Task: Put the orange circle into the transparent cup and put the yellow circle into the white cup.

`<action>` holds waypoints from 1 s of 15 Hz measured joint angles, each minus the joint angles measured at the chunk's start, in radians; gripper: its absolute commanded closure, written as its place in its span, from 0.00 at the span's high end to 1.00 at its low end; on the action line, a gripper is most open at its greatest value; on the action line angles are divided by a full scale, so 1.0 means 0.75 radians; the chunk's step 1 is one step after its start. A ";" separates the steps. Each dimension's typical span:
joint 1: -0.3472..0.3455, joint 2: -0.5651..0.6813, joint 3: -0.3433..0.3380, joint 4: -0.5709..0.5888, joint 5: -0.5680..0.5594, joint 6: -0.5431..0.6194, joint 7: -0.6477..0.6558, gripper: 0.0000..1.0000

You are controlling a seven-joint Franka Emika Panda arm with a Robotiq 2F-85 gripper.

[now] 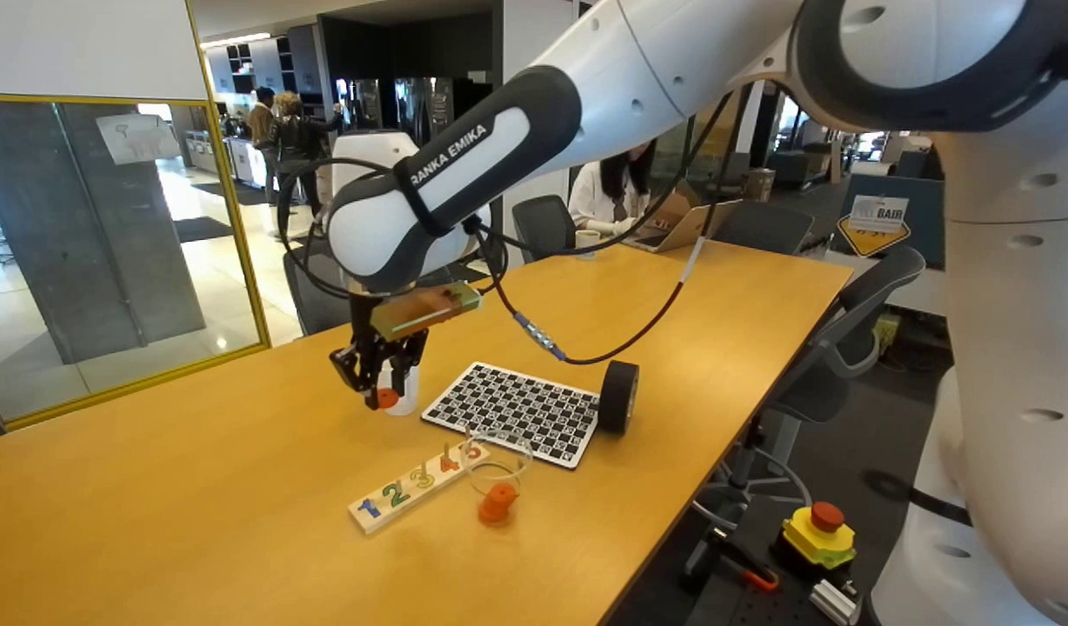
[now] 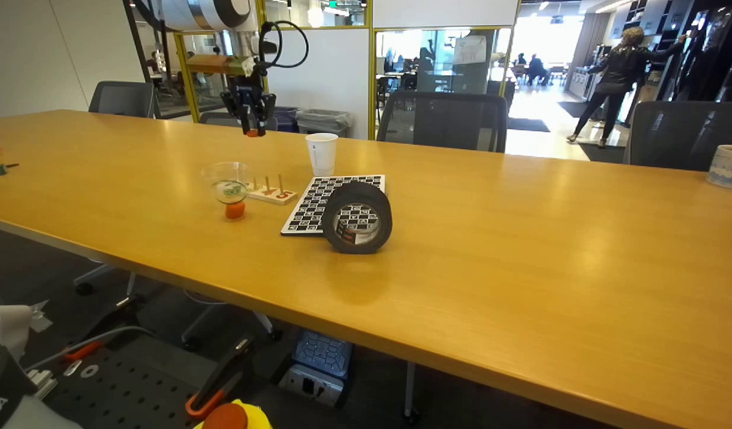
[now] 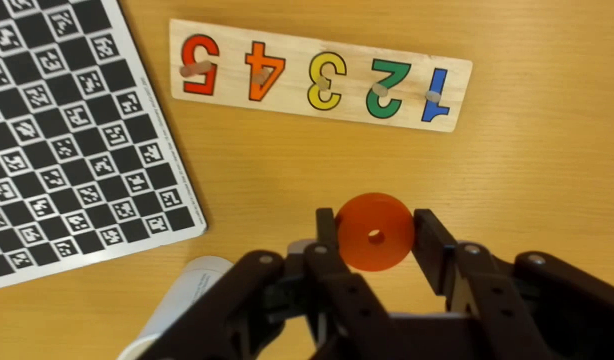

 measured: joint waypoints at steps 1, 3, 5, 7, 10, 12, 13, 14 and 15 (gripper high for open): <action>-0.011 -0.054 -0.002 -0.048 0.000 -0.012 0.009 0.19; -0.036 -0.149 -0.004 -0.140 0.000 -0.036 0.018 0.19; -0.064 -0.226 -0.002 -0.222 0.036 -0.072 -0.014 0.19; -0.087 -0.285 -0.001 -0.293 0.095 -0.114 -0.070 0.19; -0.110 -0.341 -0.001 -0.379 0.154 -0.163 -0.128 0.19; -0.117 -0.356 -0.001 -0.421 0.177 -0.184 -0.156 0.19; -0.120 -0.358 0.000 -0.437 0.191 -0.191 -0.175 0.19; -0.121 -0.358 -0.001 -0.451 0.207 -0.197 -0.197 0.19; -0.123 -0.357 0.000 -0.463 0.222 -0.201 -0.221 0.19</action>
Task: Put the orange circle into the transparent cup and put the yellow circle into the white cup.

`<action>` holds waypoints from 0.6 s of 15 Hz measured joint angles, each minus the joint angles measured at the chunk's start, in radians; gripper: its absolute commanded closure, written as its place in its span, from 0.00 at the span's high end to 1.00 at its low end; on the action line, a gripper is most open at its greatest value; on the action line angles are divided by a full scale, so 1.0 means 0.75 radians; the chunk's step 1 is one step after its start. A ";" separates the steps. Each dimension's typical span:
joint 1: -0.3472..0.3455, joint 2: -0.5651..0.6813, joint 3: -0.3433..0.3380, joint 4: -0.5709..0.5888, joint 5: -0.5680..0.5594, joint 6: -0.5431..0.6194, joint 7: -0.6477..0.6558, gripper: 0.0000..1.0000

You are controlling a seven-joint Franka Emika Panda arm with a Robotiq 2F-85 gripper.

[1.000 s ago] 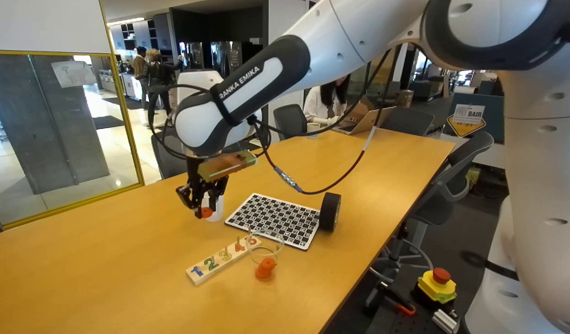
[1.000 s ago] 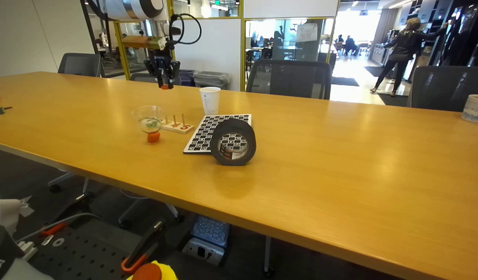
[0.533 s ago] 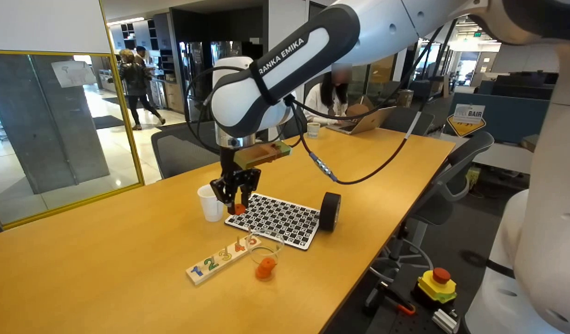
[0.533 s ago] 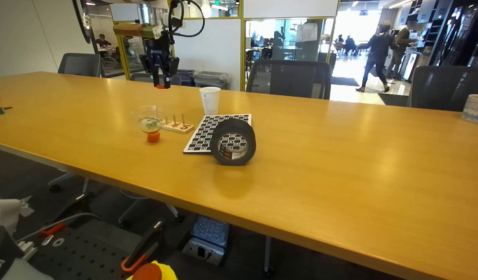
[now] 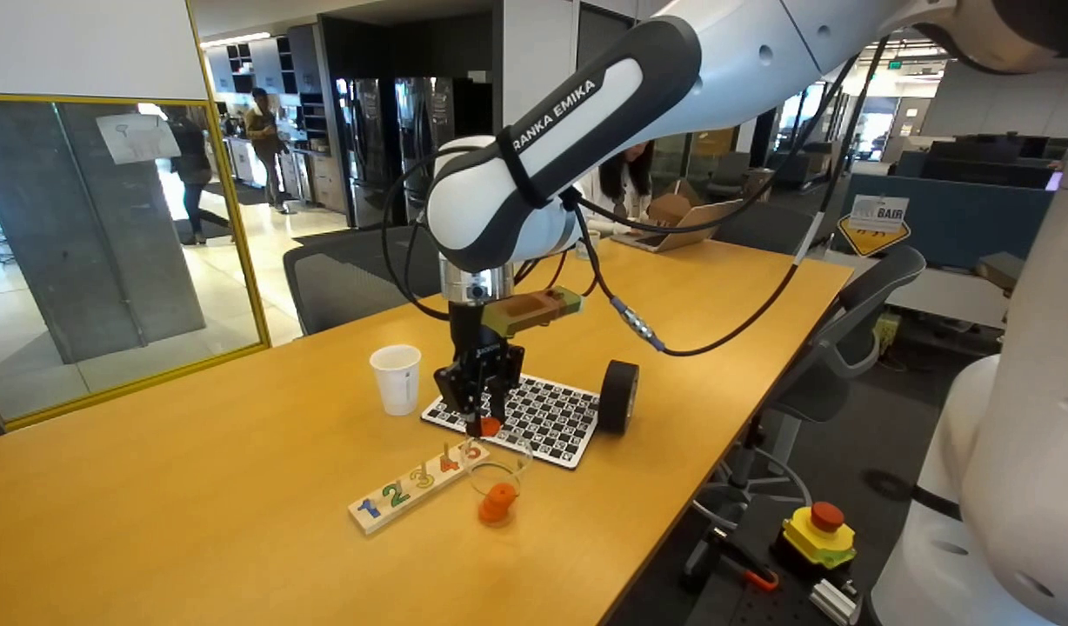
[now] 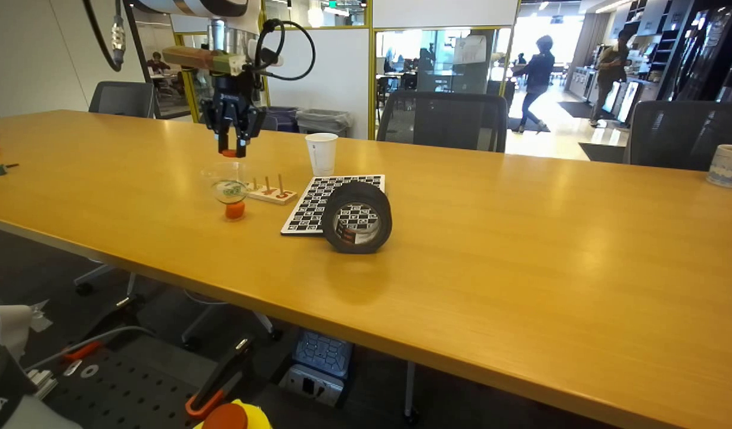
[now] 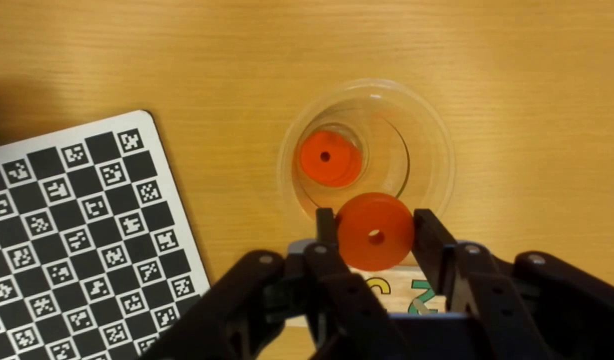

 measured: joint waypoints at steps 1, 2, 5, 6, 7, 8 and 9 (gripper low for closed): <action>-0.001 0.000 0.000 -0.010 0.016 -0.004 -0.024 0.19; -0.001 0.000 0.000 -0.019 0.028 -0.010 -0.044 0.19; -0.001 0.000 0.000 -0.034 0.047 -0.029 -0.085 0.24; -0.001 0.000 0.000 -0.037 0.048 -0.033 -0.094 0.67; -0.002 0.000 0.000 -0.040 0.049 -0.037 -0.096 0.68; -0.003 0.000 0.000 -0.042 0.051 -0.042 -0.096 0.73; -0.004 0.000 0.000 -0.044 0.051 -0.043 -0.092 0.81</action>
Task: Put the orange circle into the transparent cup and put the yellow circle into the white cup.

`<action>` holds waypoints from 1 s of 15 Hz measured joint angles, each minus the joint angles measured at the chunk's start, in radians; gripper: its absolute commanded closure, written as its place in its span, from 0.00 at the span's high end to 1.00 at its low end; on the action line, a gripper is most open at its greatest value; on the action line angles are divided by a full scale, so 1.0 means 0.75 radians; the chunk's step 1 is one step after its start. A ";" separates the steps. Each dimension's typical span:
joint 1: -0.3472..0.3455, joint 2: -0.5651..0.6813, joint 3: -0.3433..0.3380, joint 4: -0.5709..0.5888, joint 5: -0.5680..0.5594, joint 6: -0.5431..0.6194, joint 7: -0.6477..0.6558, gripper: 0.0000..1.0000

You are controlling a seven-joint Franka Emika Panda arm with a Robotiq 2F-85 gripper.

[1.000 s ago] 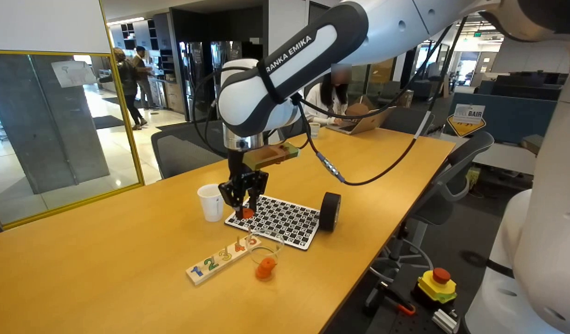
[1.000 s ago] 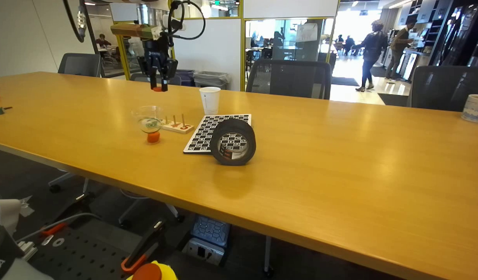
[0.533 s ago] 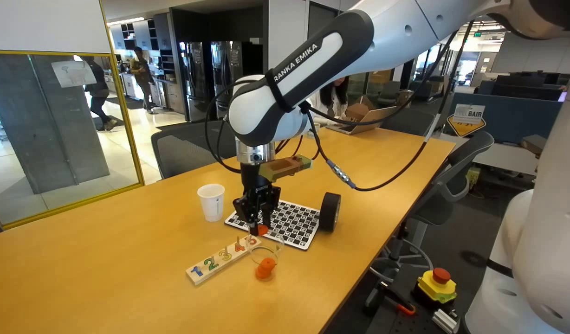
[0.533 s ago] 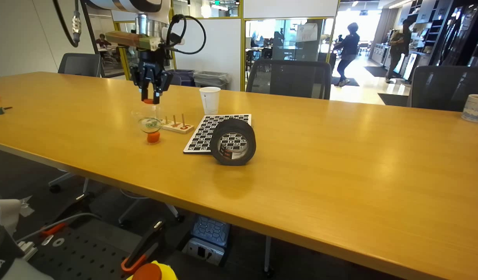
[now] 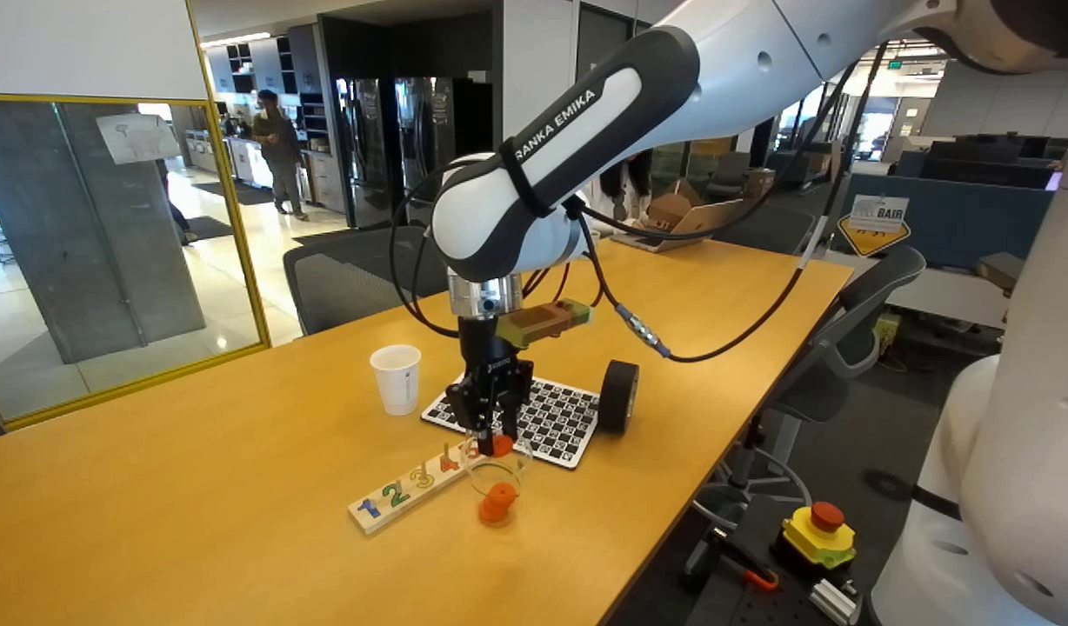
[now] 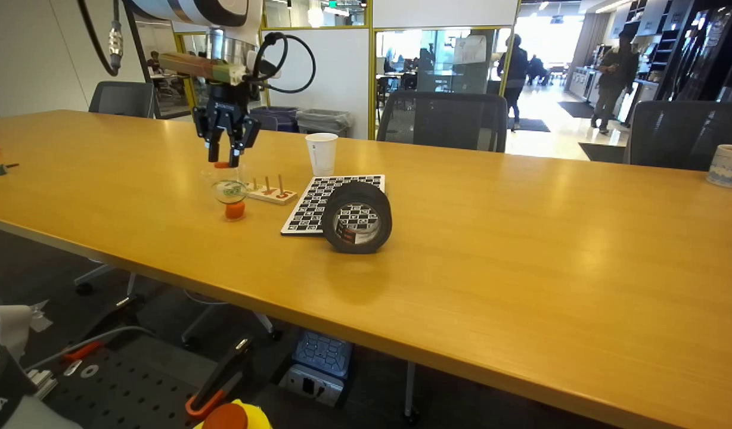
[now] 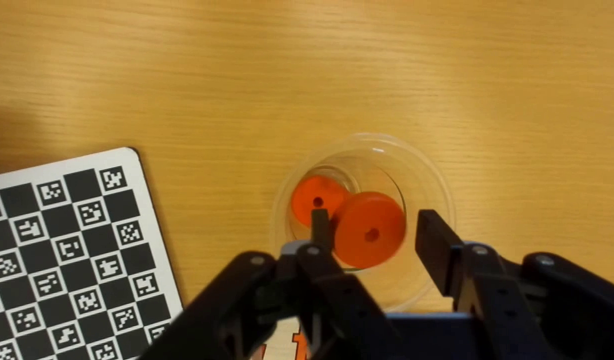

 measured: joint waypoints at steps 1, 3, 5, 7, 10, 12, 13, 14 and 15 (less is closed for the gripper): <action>-0.001 0.000 0.000 -0.002 0.000 0.001 0.007 0.88; -0.004 0.000 -0.001 -0.005 -0.001 0.008 0.035 0.99; -0.006 -0.003 -0.002 -0.010 -0.011 0.021 0.077 1.00; -0.012 -0.031 -0.006 -0.017 -0.044 0.022 0.139 1.00; -0.034 -0.154 -0.014 -0.046 -0.109 -0.001 0.217 1.00; -0.051 -0.282 -0.015 -0.081 -0.147 -0.066 0.237 1.00; -0.056 -0.354 -0.015 -0.102 -0.157 -0.104 0.241 1.00; -0.060 -0.432 -0.015 -0.126 -0.168 -0.148 0.243 1.00; -0.061 -0.509 -0.014 -0.151 -0.175 -0.198 0.247 1.00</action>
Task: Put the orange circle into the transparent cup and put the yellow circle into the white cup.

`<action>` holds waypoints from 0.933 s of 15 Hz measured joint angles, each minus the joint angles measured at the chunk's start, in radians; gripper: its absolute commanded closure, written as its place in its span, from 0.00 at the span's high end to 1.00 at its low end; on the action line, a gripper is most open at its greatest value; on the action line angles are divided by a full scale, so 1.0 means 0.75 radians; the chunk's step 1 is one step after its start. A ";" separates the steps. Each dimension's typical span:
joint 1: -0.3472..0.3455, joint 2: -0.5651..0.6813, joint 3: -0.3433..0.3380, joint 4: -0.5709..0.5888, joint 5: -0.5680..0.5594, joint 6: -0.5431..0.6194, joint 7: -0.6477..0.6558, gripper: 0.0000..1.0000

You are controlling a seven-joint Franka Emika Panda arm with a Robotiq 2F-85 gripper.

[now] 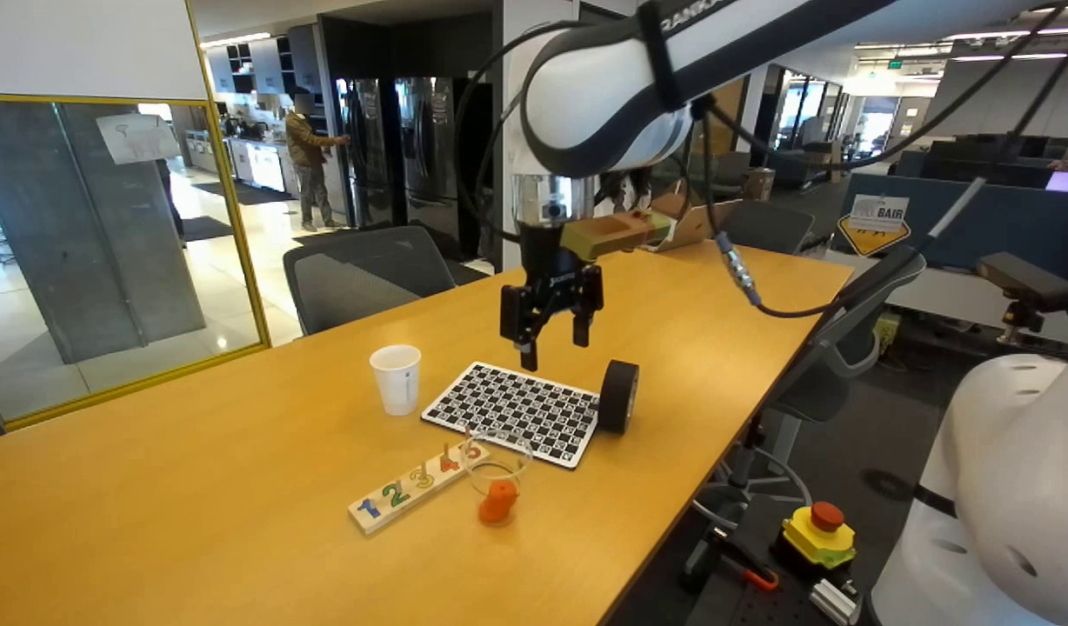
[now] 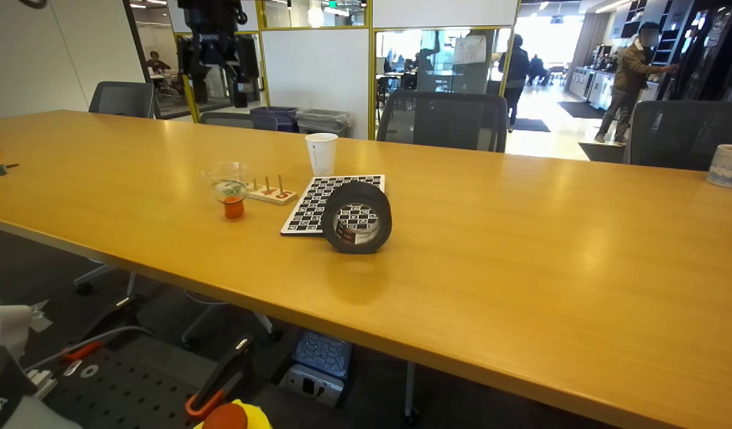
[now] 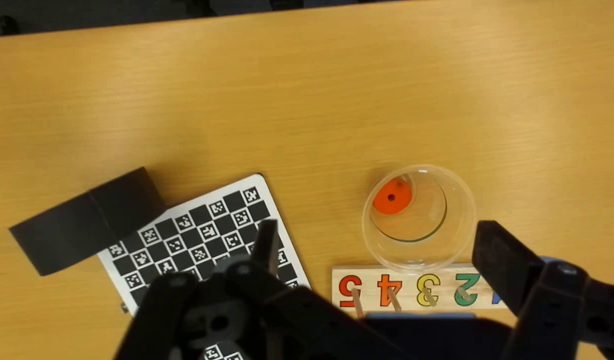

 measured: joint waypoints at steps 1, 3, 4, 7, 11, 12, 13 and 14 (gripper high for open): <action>0.000 -0.080 0.001 -0.026 -0.003 -0.060 0.003 1.00; -0.001 -0.240 0.005 -0.087 -0.005 -0.172 0.004 1.00; -0.001 -0.319 0.007 -0.124 -0.005 -0.219 0.004 1.00; -0.001 -0.525 0.007 -0.240 -0.005 -0.289 0.004 1.00; -0.016 -0.718 0.007 -0.380 -0.012 -0.265 0.000 1.00; -0.022 -0.751 0.007 -0.407 -0.012 -0.255 -0.001 1.00; -0.027 -0.780 0.007 -0.430 -0.012 -0.248 -0.002 1.00; -0.033 -0.807 0.006 -0.451 -0.012 -0.243 -0.002 1.00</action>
